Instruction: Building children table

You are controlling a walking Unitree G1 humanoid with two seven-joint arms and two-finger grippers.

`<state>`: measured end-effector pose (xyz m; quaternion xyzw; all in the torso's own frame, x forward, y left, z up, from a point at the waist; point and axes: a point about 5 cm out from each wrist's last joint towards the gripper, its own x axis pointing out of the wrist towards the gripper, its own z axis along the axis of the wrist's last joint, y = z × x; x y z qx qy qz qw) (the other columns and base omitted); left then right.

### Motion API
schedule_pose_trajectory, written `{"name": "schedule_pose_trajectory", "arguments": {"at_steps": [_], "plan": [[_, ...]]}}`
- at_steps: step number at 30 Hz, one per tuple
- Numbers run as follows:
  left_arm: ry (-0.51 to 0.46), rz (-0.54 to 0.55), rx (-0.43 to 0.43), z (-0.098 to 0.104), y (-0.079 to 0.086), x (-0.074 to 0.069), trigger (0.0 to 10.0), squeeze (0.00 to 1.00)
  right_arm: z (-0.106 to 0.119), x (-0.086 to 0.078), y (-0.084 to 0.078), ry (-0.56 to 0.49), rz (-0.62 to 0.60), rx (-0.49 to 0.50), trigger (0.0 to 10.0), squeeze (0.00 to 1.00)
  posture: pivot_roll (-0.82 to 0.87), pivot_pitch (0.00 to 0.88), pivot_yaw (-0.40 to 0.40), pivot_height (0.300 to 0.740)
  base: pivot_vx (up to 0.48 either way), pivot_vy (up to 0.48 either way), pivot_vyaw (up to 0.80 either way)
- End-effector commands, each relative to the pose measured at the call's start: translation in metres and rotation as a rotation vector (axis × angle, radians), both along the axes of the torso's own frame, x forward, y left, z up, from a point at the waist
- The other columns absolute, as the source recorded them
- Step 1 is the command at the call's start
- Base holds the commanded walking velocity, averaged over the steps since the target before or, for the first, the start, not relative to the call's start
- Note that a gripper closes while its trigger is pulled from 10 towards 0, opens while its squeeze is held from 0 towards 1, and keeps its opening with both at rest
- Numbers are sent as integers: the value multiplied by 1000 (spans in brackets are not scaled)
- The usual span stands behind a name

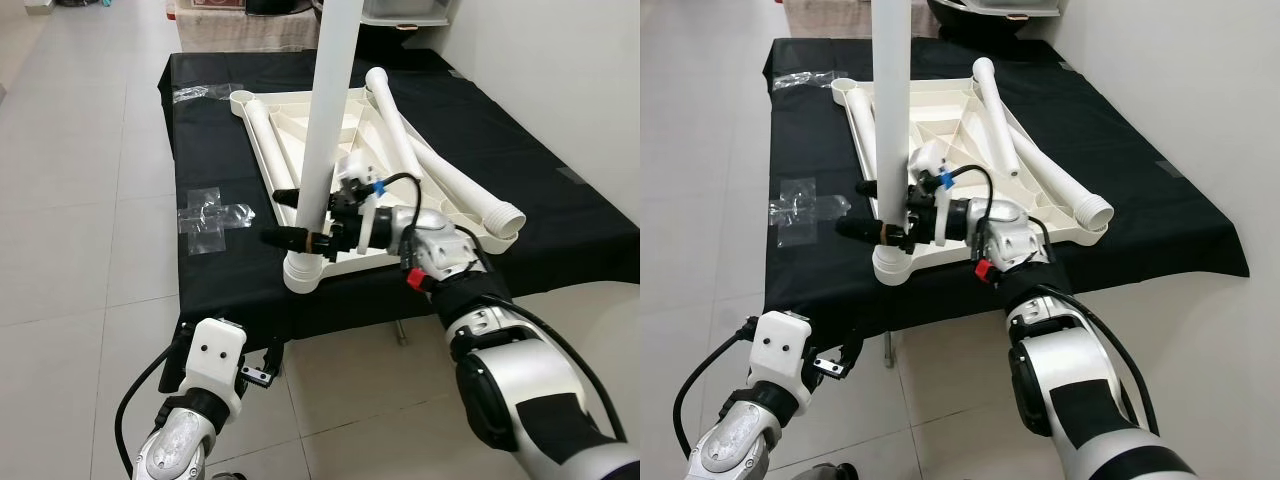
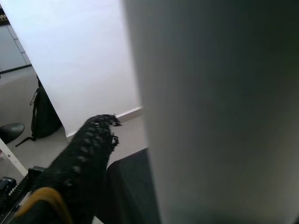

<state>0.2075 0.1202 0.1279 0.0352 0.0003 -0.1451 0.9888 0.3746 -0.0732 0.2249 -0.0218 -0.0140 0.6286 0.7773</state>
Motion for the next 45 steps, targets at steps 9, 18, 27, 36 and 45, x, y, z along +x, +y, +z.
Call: {"name": "schedule_pose_trajectory", "arguments": {"at_steps": [9, 18, 27, 36, 45], "plan": [[17, -5, 10, -5, -2, -2, 10000, 0, -1, 13, 8, -25, -264, 33, 0, 0, 151, 133, -134, 740, 0, 0, 0], [18, -16, 13, -5, -2, -1, 10000, 0, -25, 27, -19, 20, -1064, 24, 0, 0, 141, 127, -125, 740, 0, 0, 0], [18, -23, 21, -5, -3, 0, 10000, 0, -34, -4, 0, 99, -1526, 173, 0, 0, 153, 118, -128, 740, 0, 0, 0], [23, -27, 22, -7, -3, -1, 10000, 0, -13, -5, 20, -13, -1324, 333, 10000, 1000, 143, 108, -124, 740, 0, 0, 0], [19, -31, 24, -7, -4, 1, 10000, 0, -33, 0, 12, 169, -730, 253, 10000, 0, 142, 108, -127, 740, 0, 0, 0]]}}
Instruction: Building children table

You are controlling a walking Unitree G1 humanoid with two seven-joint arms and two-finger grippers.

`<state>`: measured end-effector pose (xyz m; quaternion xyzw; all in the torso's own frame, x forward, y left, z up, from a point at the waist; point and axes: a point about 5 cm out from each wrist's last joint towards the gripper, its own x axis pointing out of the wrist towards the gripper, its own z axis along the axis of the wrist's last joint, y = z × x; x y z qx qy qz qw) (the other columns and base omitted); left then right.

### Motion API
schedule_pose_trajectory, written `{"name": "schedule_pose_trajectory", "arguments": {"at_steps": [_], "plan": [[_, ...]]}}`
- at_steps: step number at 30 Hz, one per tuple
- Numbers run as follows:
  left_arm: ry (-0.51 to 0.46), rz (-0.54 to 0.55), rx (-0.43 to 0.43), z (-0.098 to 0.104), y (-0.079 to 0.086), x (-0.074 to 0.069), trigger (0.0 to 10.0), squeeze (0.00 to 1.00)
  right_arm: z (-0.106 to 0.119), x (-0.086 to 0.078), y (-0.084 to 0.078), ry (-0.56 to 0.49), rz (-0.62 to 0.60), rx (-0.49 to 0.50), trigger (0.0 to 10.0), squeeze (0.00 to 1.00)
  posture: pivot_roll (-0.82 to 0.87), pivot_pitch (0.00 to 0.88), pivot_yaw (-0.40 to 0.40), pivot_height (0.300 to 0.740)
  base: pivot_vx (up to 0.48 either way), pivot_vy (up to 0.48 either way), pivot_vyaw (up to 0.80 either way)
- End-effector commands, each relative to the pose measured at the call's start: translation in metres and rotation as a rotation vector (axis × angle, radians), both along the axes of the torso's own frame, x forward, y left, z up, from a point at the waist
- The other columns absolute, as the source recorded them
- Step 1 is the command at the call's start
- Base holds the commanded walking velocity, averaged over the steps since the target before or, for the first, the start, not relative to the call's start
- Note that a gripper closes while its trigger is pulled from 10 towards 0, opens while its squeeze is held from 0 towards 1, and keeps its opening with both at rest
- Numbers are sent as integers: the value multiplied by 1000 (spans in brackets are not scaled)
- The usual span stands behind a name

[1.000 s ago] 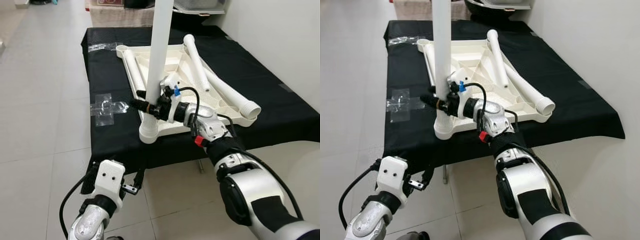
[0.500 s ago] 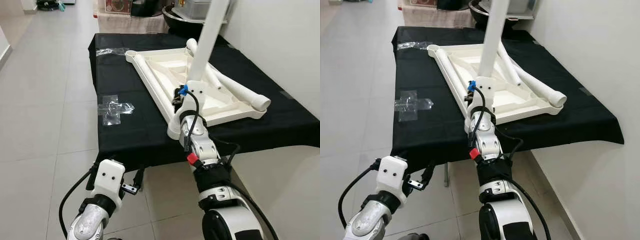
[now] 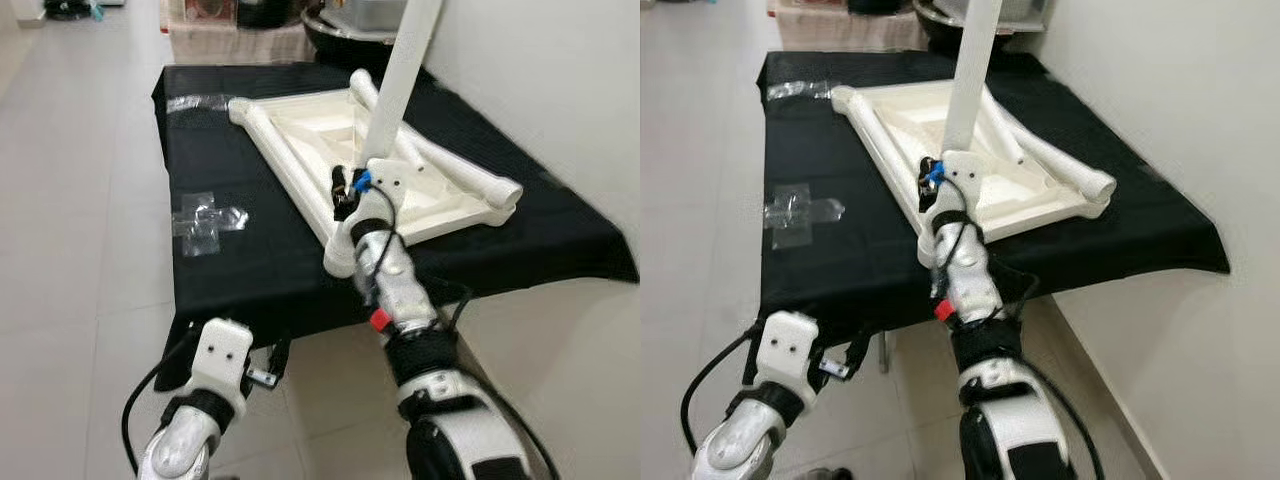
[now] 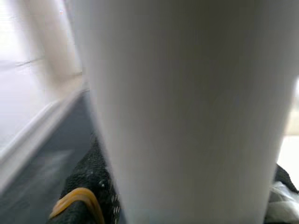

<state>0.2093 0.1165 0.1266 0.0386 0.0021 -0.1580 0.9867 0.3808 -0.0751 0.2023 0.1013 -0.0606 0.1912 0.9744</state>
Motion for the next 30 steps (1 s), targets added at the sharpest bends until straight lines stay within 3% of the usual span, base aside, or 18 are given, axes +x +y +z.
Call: {"name": "schedule_pose_trajectory", "arguments": {"at_steps": [1, 3, 4, 5, 6, 9, 12, 13, 16, 23, 24, 30], "plan": [[16, -5, 17, -5, -1, -1, 10000, 0, -11, -6, 14, 63, 243, 17, 10000, 0, 142, 108, -127, 740, 0, 0, 0], [14, 1, 7, -5, -1, -1, 10000, 0, -13, -23, 6, 38, 620, 12, 10000, 0, 146, 108, -133, 740, 0, 0, 0], [13, 2, 5, -5, -1, 0, 10000, 0, -13, -31, 1, 11, 744, 11, 10000, 0, 146, 108, -133, 740, 0, 0, 0], [13, 2, 5, -5, -1, 0, 10000, 0, -13, -31, 1, 11, 744, 11, 10000, 0, 146, 108, -133, 740, 0, 0, 0], [11, 6, 7, -4, -1, -1, 10000, 0, -8, -34, -6, -2, 877, 24, 10000, 0, 152, 114, -135, 740, 0, 0, 0], [10, 8, 6, -4, -1, -1, 10000, 0, -5, -32, -7, 6, 896, 37, 10000, 0, 152, 114, -135, 740, 0, 0, 0], [10, 11, 11, -4, 0, -1, 10000, 0, 2, -24, 0, -33, 945, -94, 10000, 0, 153, 118, -137, 740, 0, 0, 0], [10, 11, 11, -4, 0, -1, 10000, 0, 2, -24, 0, -33, 945, -94, 10000, 0, 153, 118, -137, 740, 0, 0, 0], [10, 12, 12, -4, 0, -1, 10000, 0, 11, -13, 12, -86, 884, -230, 10000, 0, 155, 120, -138, 740, 0, 0, 0], [9, 11, 13, -3, 0, -1, 10000, 0, 16, -16, 28, -112, 942, -340, 10000, 0, 154, 126, -139, 740, 0, 0, 0], [9, 11, 13, -3, 0, -1, 10000, 0, 16, -16, 30, -119, 947, -363, 0, 0, 155, 128, -138, 740, 0, 0, 0], [11, 13, 11, -4, -1, -1, 10000, 0, 11, -5, 31, -82, 765, -276, 0, 0, 153, 130, -142, 740, 0, 0, 0]]}}
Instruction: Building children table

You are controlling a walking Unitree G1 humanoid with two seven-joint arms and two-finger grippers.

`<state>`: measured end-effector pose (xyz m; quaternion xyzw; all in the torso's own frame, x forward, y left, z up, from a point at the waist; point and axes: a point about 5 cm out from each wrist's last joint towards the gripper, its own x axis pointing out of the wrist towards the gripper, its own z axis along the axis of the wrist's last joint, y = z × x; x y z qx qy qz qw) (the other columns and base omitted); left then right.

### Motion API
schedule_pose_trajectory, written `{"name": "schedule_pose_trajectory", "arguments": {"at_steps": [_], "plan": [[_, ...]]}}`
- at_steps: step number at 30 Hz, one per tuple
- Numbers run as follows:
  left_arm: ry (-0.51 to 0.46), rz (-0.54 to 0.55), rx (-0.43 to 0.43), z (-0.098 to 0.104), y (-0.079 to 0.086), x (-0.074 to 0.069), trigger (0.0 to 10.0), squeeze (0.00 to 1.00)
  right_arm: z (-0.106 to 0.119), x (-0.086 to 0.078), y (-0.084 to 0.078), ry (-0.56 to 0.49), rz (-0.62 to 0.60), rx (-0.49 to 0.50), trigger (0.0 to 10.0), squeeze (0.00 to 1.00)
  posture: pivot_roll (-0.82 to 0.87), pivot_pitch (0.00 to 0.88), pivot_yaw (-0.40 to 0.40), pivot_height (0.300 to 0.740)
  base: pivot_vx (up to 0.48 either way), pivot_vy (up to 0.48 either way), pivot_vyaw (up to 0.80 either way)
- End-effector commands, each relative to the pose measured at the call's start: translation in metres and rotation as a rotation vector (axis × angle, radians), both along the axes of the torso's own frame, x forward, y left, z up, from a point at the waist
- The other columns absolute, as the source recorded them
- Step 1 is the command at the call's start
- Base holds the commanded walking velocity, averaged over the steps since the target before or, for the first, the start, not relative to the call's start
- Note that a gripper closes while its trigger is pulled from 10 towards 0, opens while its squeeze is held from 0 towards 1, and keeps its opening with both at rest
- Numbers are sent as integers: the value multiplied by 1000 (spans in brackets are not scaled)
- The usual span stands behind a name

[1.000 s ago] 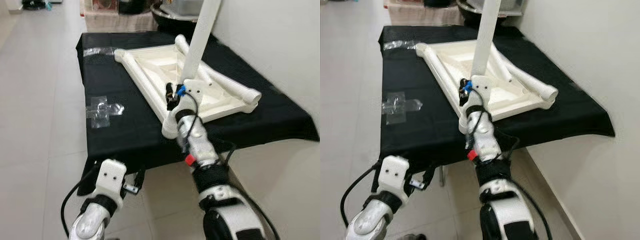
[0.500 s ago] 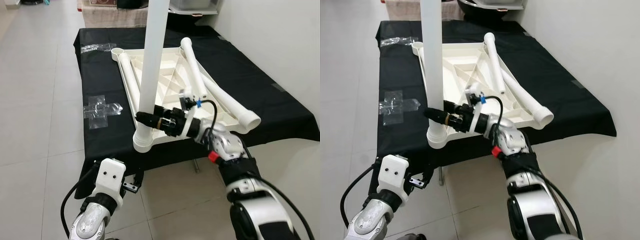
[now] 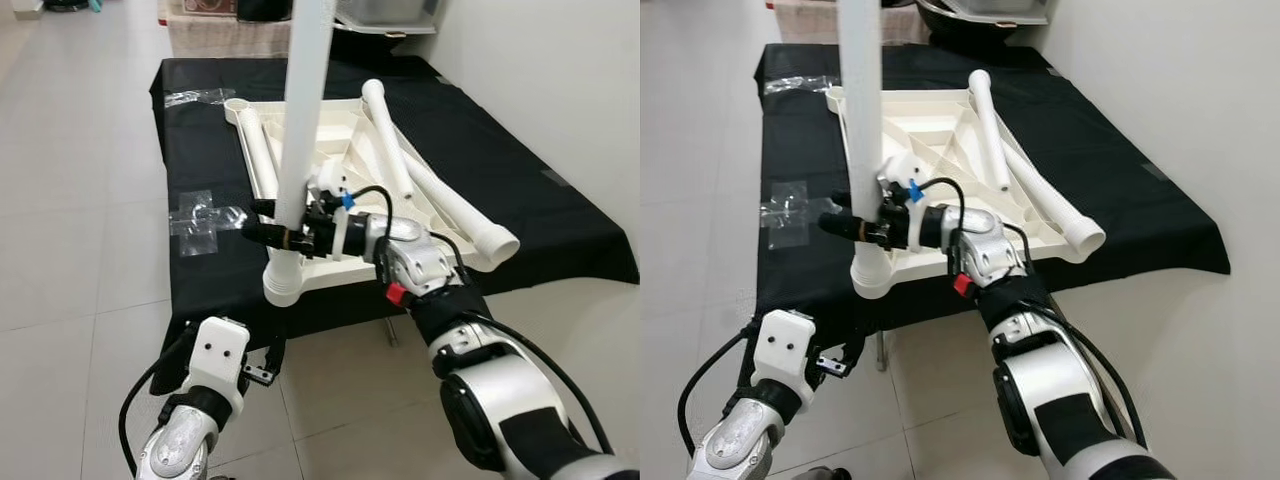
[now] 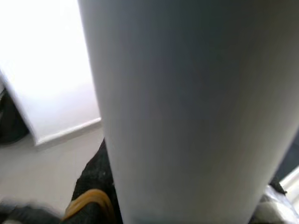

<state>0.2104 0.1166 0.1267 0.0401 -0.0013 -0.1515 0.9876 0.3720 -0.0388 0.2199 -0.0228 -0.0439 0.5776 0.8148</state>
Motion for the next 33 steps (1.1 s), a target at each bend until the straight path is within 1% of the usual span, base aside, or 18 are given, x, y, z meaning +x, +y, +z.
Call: {"name": "schedule_pose_trajectory", "arguments": {"at_steps": [1, 5, 6, 7, 9, 10, 11, 12, 13, 14, 15, 22, 23, 27, 28, 31, 32, 33], "plan": [[19, 0, 8, -4, -1, -2, 10000, 0, -6, 6, -6, 13, -99, -4, 0, 0, 152, 130, -141, 740, 0, 0, 0], [19, 0, 8, -4, -2, -2, 10000, 0, -7, 10, -8, 30, -172, 21, 0, 0, 152, 130, -143, 740, 0, 0, 0], [18, -1, 8, -4, -2, -2, 10000, 0, -8, 16, -11, 38, -322, 32, 0, 0, 149, 129, -142, 740, 0, 0, 0], [18, -1, 8, -4, -2, -2, 10000, 0, -8, 16, -11, 38, -322, 32, 0, 0, 149, 129, -142, 740, 0, 0, 0], [18, -3, 7, -4, -2, -2, 10000, 0, -13, 25, -18, 65, -608, 40, 0, 0, 146, 131, -142, 740, 0, 0, 0], [18, -3, 7, -4, -2, -2, 10000, 0, -13, 25, -18, 65, -608, 40, 0, 0, 146, 131, -142, 740, 0, 0, 0], [19, -5, 6, -4, -2, -2, 10000, 0, -17, 28, -24, 70, -790, 30, 0, 0, 142, 131, -139, 740, 0, 0, 0], [19, -7, 7, -4, -2, -1, 10000, 0, -21, 28, -30, 83, -961, 36, 0, 0, 139, 131, -140, 740, 0, 0, 0], [19, -7, 7, -4, -2, -1, 10000, 0, -21, 28, -30, 83, -961, 36, 0, 0, 139, 131, -140, 740, 0, 0, 0], [19, -9, 9, -4, -2, -1, 10000, 0, -26, 22, -32, 109, -1196, 71, 0, 0, 140, 132, -141, 740, 0, 0, 0], [18, -8, 10, -4, -1, -1, 10000, 0, -26, 17, -32, 117, -1284, 100, 0, 0, 142, 132, -140, 740, 0, 0, 0], [17, -6, 12, -4, -1, -1, 10000, 0, -26, 8, -13, 168, -1354, 156, 0, 0, 143, 130, -143, 740, 0, 0, 0], [17, -5, 13, -4, -2, -1, 10000, 0, -24, 8, -3, 180, -1322, 178, 10000, 0, 145, 131, -143, 740, 0, 0, 0], [17, -5, 13, -4, -2, -1, 10000, 0, -18, 8, 9, 195, -1250, 241, 10000, 0, 143, 132, -144, 740, 0, 0, 0], [17, -4, 12, -4, -2, -1, 10000, 0, -7, 6, 10, 153, -1201, 320, 10000, 1000, 142, 133, -143, 740, 0, 0, 0], [16, -5, 11, -4, -2, -1, 10000, 0, 1, 8, 1, 105, -1152, 356, 10000, 976, 139, 133, -144, 740, 0, 0, 0], [14, -5, 9, -3, -2, -1, 10000, 0, 3, 10, -3, 95, -1108, 370, 10000, 0, 139, 133, -144, 740, 0, 0, 0], [14, -5, 9, -3, -2, -1, 10000, 0, 3, 10, -3, 95, -1108, 370, 10000, 0, 139, 133, -144, 740, 0, 0, 0]]}}
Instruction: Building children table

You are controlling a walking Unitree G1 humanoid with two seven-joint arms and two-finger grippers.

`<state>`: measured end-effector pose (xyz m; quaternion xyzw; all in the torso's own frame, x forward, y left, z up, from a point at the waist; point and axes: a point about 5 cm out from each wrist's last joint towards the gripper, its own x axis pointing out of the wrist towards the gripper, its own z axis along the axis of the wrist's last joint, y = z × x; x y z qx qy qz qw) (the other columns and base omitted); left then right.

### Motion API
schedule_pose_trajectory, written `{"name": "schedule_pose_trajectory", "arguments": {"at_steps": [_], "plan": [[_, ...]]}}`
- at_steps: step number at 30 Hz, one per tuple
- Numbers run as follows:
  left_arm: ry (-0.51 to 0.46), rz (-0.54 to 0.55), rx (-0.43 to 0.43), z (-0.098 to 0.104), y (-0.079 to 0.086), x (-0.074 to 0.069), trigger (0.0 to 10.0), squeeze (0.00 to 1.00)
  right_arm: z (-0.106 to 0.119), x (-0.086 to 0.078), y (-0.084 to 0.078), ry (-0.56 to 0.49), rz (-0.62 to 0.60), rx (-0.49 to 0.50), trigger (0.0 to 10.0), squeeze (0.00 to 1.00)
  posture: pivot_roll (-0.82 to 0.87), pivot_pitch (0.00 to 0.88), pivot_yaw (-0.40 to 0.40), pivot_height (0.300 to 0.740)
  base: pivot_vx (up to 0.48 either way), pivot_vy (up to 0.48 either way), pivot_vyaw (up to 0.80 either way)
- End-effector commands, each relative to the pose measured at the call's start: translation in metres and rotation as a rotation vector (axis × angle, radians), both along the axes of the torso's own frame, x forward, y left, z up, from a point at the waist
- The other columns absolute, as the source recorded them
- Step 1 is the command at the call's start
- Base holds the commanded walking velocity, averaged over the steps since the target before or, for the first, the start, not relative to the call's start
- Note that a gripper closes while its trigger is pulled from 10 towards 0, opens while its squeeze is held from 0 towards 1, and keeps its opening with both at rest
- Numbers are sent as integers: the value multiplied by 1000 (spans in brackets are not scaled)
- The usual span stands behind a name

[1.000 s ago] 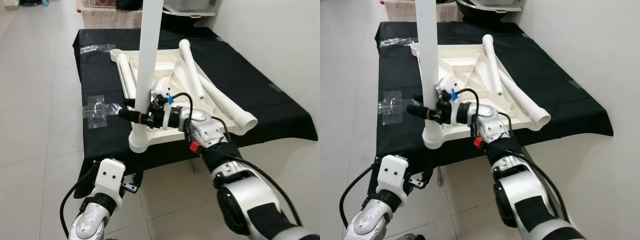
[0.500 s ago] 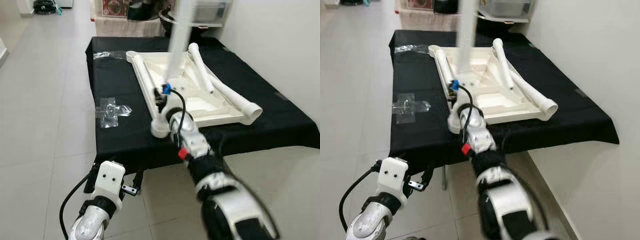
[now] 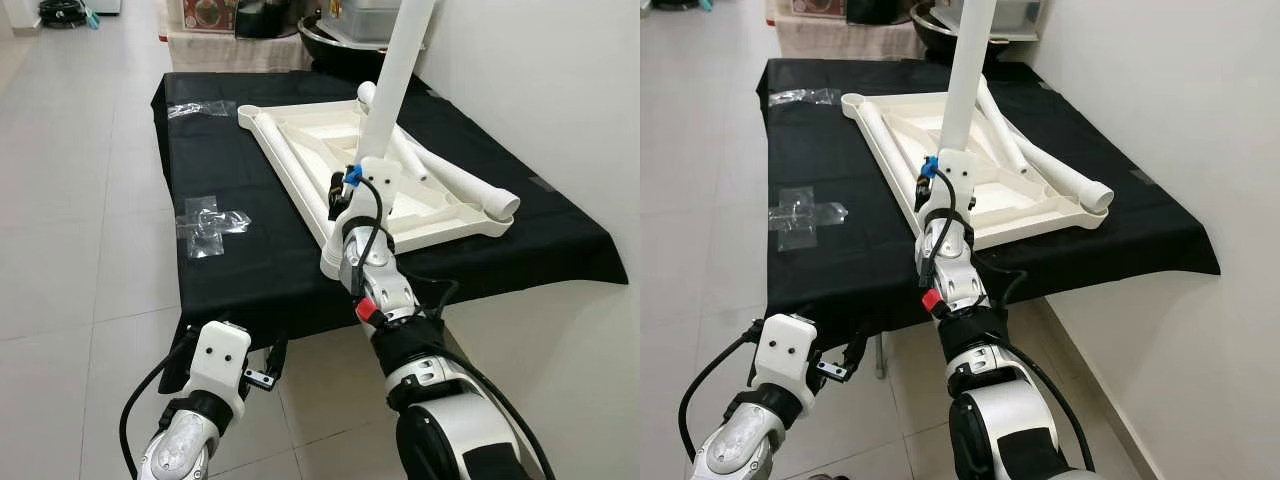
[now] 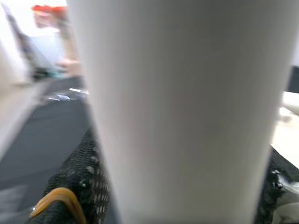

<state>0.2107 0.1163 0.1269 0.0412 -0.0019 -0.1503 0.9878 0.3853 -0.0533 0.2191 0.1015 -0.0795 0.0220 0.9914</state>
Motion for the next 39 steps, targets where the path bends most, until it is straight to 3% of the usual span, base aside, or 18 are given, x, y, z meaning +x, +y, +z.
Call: {"name": "schedule_pose_trajectory", "arguments": {"at_steps": [1, 4, 5, 6, 7, 10, 12, 13, 14, 16, 20, 26, 29, 31, 37, 38, 39], "plan": [[15, -7, 6, -3, -2, -1, 10000, 0, 5, -2, 10, -38, 81, 51, 10000, 0, 139, 133, -144, 740, 0, 0, 0], [12, -9, 5, -3, -2, -1, 10000, 0, 4, 0, 8, -40, 180, 47, 10000, 0, 140, 132, -144, 740, 0, 0, 0], [11, -10, 5, -3, -2, -1, 10000, 0, 0, 2, 5, -36, 294, 39, 10000, 0, 142, 130, -144, 740, 0, 0, 0], [10, -12, 5, -3, -2, -1, 10000, 0, -6, 1, 2, -17, 488, 18, 10000, 0, 141, 129, -144, 740, 0, 0, 0], [10, -12, 5, -3, -2, -1, 10000, 0, -6, 1, 2, -17, 488, 18, 10000, 0, 141, 129, -144, 740, 0, 0, 0], [12, -15, 7, -4, -2, -1, 10000, 0, -10, -6, -9, -3, 892, 23, 10000, 0, 147, 123, -144, 740, 0, 0, 0], [13, -15, 9, -4, -2, -1, 10000, 0, -6, -11, -13, -28, 1058, -6, 10000, 0, 150, 118, -145, 740, 0, 0, 0], [13, -15, 9, -4, -2, -1, 10000, 0, -6, -11, -13, -28, 1058, -6, 10000, 0, 150, 118, -145, 740, 0, 0, 0], [13, -13, 10, -4, -2, -2, 10000, 0, -4, -15, -12, -48, 1186, -61, 10000, 0, 158, 118, -150, 740, 0, 0, 0], [12, -13, 11, -4, -3, -2, 10000, 0, -2, -16, -8, -48, 1250, -116, 10000, 0, 160, 115, -149, 740, 0, 0, 0], [14, -13, 12, -5, -3, -3, 10000, 0, 3, -16, 2, -54, 1313, -197, 10000, 0, 163, 108, -153, 740, 0, 0, 0], [15, -15, 10, -5, -3, -4, 10000, 0, 6, -19, 8, -51, 1424, -230, 10000, 0, 163, 108, -153, 740, 0, 0, 0], [18, -16, 10, -5, -4, -4, 10000, 0, 3, -18, 16, -43, 1392, -329, 10000, 0, 164, 103, -157, 740, 0, 0, 0], [19, -16, 10, -6, -5, -5, 10000, 0, 1, -13, 24, -36, 1276, -410, 10000, 0, 166, 99, -160, 740, 0, 0, 0], [19, -15, 9, -6, -5, -5, 10000, 0, 1, -8, 26, -36, 1190, -421, 9804, 0, 164, 98, -159, 740, 0, 0, 0], [20, -15, 7, -6, -5, -5, 10000, 0, 2, -7, 27, -45, 1144, -399, 0, 0, 162, 97, -159, 740, 0, 0, 0], [20, -15, 7, -6, -5, -5, 10000, 0, 2, -7, 27, -45, 1144, -399, 0, 0, 162, 97, -159, 740, 0, 0, 0]]}}
